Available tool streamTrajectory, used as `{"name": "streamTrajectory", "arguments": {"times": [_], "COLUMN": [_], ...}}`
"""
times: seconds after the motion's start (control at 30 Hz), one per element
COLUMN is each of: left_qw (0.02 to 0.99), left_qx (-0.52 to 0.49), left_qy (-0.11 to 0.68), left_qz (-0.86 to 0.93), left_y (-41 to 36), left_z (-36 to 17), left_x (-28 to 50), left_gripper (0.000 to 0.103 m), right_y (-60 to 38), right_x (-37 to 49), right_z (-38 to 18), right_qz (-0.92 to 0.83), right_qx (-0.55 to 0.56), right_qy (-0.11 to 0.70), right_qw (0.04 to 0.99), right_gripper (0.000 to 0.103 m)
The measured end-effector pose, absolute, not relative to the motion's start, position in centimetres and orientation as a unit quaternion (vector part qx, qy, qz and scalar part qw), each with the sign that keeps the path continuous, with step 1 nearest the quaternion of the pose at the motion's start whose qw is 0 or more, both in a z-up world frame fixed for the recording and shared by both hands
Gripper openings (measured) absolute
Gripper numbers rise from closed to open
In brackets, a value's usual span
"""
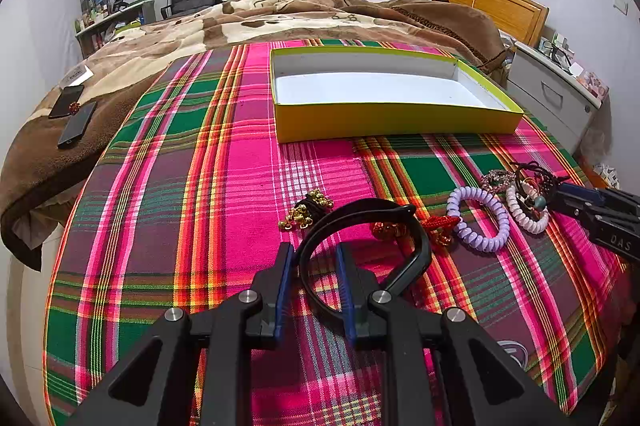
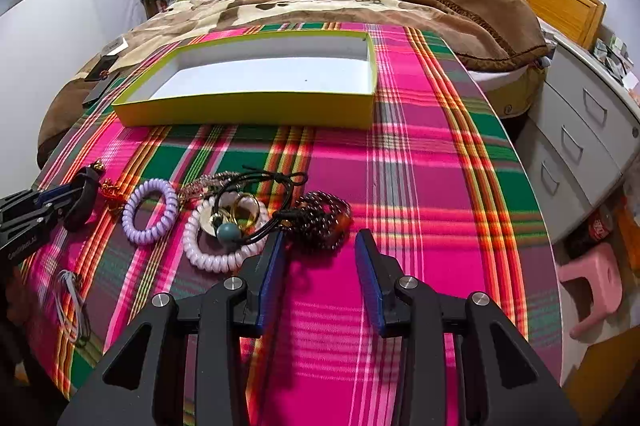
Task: Organize jewelry
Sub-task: 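Lower the right tool onto the dark red beaded bracelet and close it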
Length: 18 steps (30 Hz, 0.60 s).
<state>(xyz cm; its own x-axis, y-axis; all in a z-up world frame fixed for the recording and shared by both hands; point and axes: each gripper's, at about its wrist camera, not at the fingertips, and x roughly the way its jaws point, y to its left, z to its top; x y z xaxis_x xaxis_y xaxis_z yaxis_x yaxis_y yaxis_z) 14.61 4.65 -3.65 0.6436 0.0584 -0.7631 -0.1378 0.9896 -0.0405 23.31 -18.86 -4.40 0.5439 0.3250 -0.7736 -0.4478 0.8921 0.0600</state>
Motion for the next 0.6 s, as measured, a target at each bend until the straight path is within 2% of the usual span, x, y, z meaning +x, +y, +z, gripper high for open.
{"name": "streamTrajectory", "arguments": {"times": [0.2,0.4,0.5,0.6], "left_qw": [0.905,0.905,0.905,0.905], "left_qx": [-0.048,-0.048,-0.046,-0.048], "left_qy": [0.418,0.418,0.419,0.418], "left_qz": [0.054,0.054,0.055,0.055], "left_y": [4.7,4.7,4.7,4.7], "left_z": [-3.7,-3.7,-3.7,-3.7], "left_x": [14.6,14.5,14.6,14.6], "left_gripper": [0.021,0.021,0.021,0.02], "right_y": [-17.6,-18.5,-18.7,-19.0], "right_x": [23.8,25.2,25.1,25.0], "right_z": [-4.0,-4.5,-4.6,-4.4], "right_qz": [0.237,0.225,0.221,0.215], "right_qx": [-0.103,-0.075,-0.068,-0.061], "right_qy": [0.414,0.428,0.429,0.427], "right_qw": [0.873,0.872,0.873,0.876], "right_gripper": [0.04,0.04,0.032,0.03]}}
